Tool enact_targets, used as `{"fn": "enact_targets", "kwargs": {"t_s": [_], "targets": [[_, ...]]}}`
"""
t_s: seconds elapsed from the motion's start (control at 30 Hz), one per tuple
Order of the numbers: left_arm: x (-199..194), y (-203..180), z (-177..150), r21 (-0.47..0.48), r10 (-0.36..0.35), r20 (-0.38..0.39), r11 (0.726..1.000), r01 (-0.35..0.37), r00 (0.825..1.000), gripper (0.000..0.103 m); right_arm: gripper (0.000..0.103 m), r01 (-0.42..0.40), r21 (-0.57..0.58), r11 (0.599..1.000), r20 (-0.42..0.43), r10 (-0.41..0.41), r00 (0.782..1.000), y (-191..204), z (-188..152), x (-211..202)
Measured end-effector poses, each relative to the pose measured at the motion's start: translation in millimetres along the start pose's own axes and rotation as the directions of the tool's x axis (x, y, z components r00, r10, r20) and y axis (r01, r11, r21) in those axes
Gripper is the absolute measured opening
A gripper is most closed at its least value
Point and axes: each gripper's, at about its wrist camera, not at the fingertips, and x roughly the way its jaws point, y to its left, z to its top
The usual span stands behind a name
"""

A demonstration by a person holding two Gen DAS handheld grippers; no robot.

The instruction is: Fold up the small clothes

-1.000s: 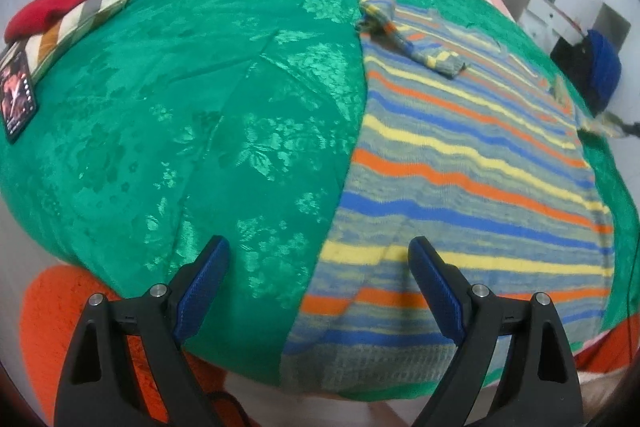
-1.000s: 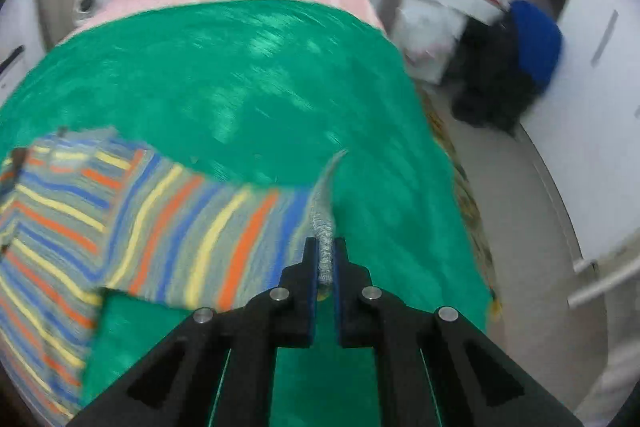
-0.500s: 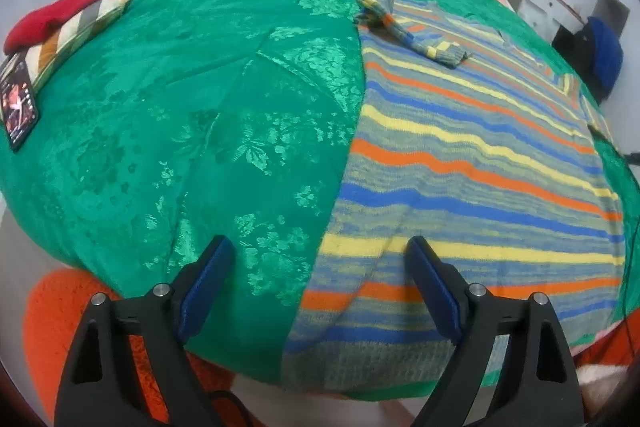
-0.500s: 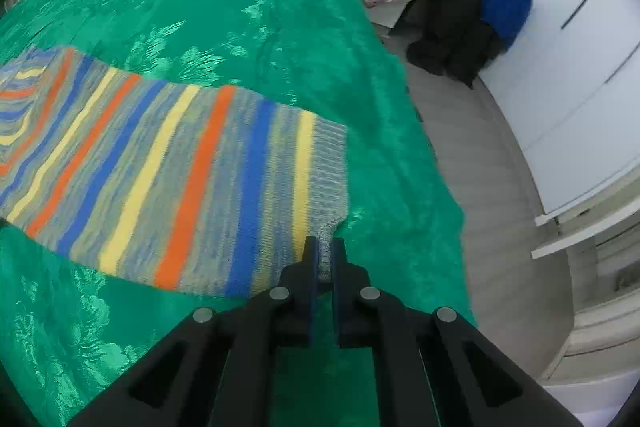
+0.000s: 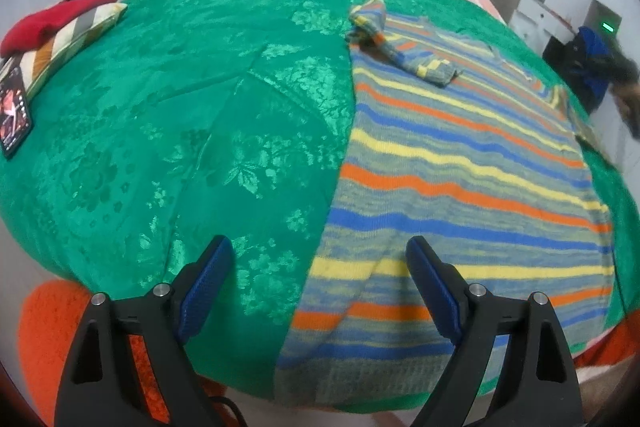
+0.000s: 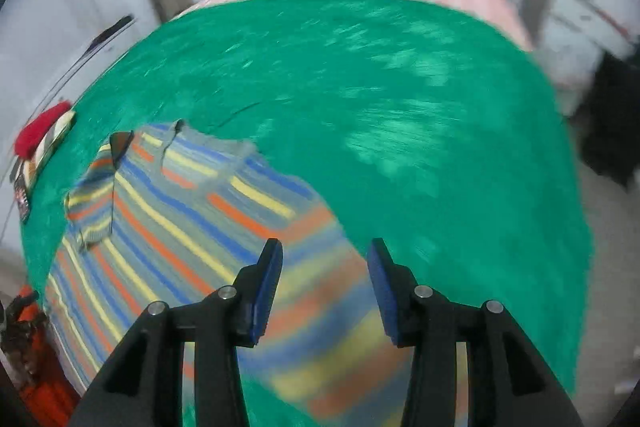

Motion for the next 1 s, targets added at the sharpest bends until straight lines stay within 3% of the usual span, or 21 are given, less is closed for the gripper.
{"fn": "enact_targets", "kwargs": {"t_s": [0.17, 0.23, 0.27, 0.3, 0.33, 0.4, 0.43, 0.5, 0.63, 0.7, 0.73, 0.77, 0.8, 0.83, 1.0], "targets": [[9.5, 0.7, 0.3, 0.017, 0.02, -0.024, 1.0, -0.02, 1.0, 0.09, 0.044, 0.054, -0.067, 0.996, -0.115, -0.062, 0.991, 8.5, 30.5, 85.3], [14.3, 1.2, 0.5, 0.019, 0.02, -0.037, 1.0, -0.019, 0.999, 0.09, 0.044, 0.017, -0.057, 0.998, -0.159, -0.026, 0.987, 4.4, 25.2, 105.9], [16.0, 1.4, 0.7, 0.02, 0.019, -0.041, 1.0, -0.018, 0.999, 0.09, 0.036, -0.006, -0.062, 0.998, -0.188, -0.006, 0.982, 5.0, 24.8, 113.2], [16.4, 1.5, 0.6, 0.021, 0.019, -0.041, 1.0, -0.018, 0.999, 0.09, 0.015, -0.006, -0.099, 0.995, -0.199, -0.014, 0.98, 3.9, 26.2, 115.8], [17.1, 1.8, 0.8, 0.019, 0.019, -0.041, 1.0, -0.018, 0.999, 0.09, 0.005, -0.012, -0.135, 0.991, -0.205, -0.016, 0.979, 7.1, 27.9, 116.6], [17.9, 2.0, 1.0, 0.017, 0.019, -0.041, 1.0, -0.019, 0.999, 0.09, 0.004, 0.084, -0.24, 0.967, -0.163, -0.125, 0.979, 14.1, 36.4, 111.4], [18.3, 1.7, 1.2, 0.017, 0.021, -0.04, 1.0, -0.02, 0.999, 0.09, 0.003, 0.184, -0.294, 0.938, -0.121, -0.227, 0.966, 13.1, 44.8, 114.1], [18.8, 1.0, 1.1, 0.021, 0.026, -0.04, 0.999, -0.025, 0.999, 0.091, 0.002, 0.348, -0.363, 0.864, -0.037, -0.386, 0.922, 20.8, 55.4, 116.9], [19.5, 0.9, 0.5, 0.023, 0.033, -0.041, 0.999, -0.033, 0.999, 0.091, 0.002, 0.412, -0.445, 0.795, -0.041, -0.478, 0.877, 39.3, 43.1, 157.3], [20.0, 1.2, 0.6, 0.024, 0.033, -0.04, 0.999, -0.032, 0.999, 0.091, 0.002, 0.422, -0.396, 0.815, -0.016, -0.466, 0.885, 35.5, 39.8, 151.6], [19.9, 1.3, 0.4, 0.024, 0.033, -0.039, 0.999, -0.032, 0.999, 0.091, 0.008, 0.406, -0.351, 0.844, -0.013, -0.438, 0.899, 29.0, 40.2, 141.5], [20.0, 1.5, 0.2, 0.024, 0.032, -0.04, 0.999, -0.031, 0.999, 0.091, 0.034, 0.389, -0.311, 0.867, -0.009, -0.412, 0.911, 23.9, 41.2, 132.0], [20.6, 1.4, 0.7, 0.023, 0.031, -0.04, 0.999, -0.03, 0.999, 0.091, 0.049, 0.39, -0.274, 0.879, 0.002, -0.405, 0.914, 18.8, 39.4, 118.8], [20.6, 1.9, 1.0, 0.021, 0.028, -0.04, 0.999, -0.028, 0.999, 0.091, 0.057, 0.392, -0.242, 0.887, 0.02, -0.4, 0.916, 15.0, 37.2, 105.9], [10.1, 3.9, 4.3, -0.001, 0.028, -0.027, 1.0, -0.028, 0.999, 0.091, 0.057, 0.226, -0.085, 0.97, 0.101, -0.218, 0.971, 22.9, 2.2, 25.5]]}}
